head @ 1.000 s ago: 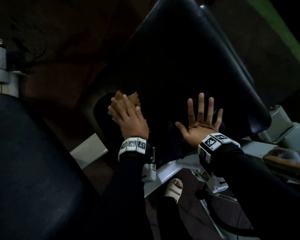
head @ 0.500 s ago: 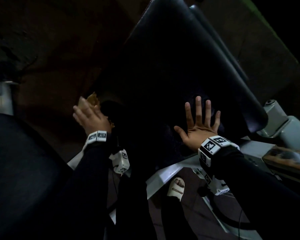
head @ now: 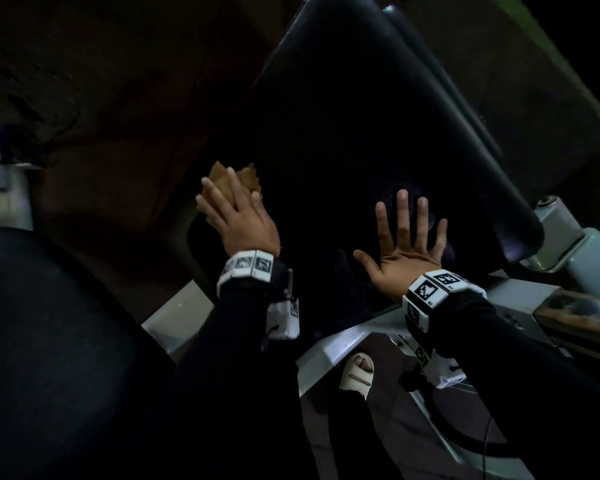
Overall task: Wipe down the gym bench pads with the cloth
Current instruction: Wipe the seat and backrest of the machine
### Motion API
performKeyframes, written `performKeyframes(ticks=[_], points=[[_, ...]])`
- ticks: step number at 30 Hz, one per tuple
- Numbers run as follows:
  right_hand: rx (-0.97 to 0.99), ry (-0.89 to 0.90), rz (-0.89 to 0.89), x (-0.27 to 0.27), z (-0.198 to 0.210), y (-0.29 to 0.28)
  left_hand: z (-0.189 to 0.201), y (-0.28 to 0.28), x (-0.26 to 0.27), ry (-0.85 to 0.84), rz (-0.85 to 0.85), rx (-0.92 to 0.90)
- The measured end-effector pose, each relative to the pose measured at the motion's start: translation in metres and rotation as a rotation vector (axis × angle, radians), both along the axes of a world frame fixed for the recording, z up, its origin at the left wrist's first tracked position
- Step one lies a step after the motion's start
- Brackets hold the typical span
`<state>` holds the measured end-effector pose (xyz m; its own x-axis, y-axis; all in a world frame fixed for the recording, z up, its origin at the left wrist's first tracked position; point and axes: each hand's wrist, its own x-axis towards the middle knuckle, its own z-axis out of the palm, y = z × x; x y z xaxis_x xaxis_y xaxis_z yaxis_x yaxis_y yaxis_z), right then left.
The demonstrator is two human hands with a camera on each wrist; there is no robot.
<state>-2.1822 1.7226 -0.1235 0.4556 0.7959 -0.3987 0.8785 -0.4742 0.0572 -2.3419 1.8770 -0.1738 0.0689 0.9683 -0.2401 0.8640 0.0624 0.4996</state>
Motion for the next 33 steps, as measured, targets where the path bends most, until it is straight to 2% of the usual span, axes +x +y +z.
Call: performKeyframes(ticks=[3, 6, 9, 13, 15, 19, 26, 33], points=[[0.003, -0.002, 0.002, 0.000, 0.000, 0.000, -0.003, 0.035, -0.009, -0.032, 0.003, 0.003], [0.003, -0.004, 0.004, 0.000, -0.001, 0.000, -0.010, 0.049, -0.034, -0.070, 0.087, -0.030], [0.002, -0.006, 0.005, 0.000, -0.001, 0.000, -0.018, 0.036, -0.060, -0.057, 0.237, -0.054], [0.001, -0.005, 0.010, 0.000, 0.000, 0.000, -0.019, -0.013, -0.069, -0.048, 0.378, -0.094], [-0.002, -0.011, 0.009, 0.000, 0.000, 0.000, -0.014, -0.036, -0.058, -0.042, 0.370, -0.140], [0.000, -0.013, 0.006, 0.000, -0.001, 0.000, -0.004, -0.051, -0.026, -0.049, 0.238, -0.171], [-0.012, -0.038, -0.007, -0.001, -0.001, 0.000, -0.010, 0.007, -0.039, -0.036, 0.213, -0.093], [-0.017, -0.021, -0.022, -0.003, 0.001, 0.001, -0.011, 0.046, -0.064, -0.036, 0.259, -0.162]])
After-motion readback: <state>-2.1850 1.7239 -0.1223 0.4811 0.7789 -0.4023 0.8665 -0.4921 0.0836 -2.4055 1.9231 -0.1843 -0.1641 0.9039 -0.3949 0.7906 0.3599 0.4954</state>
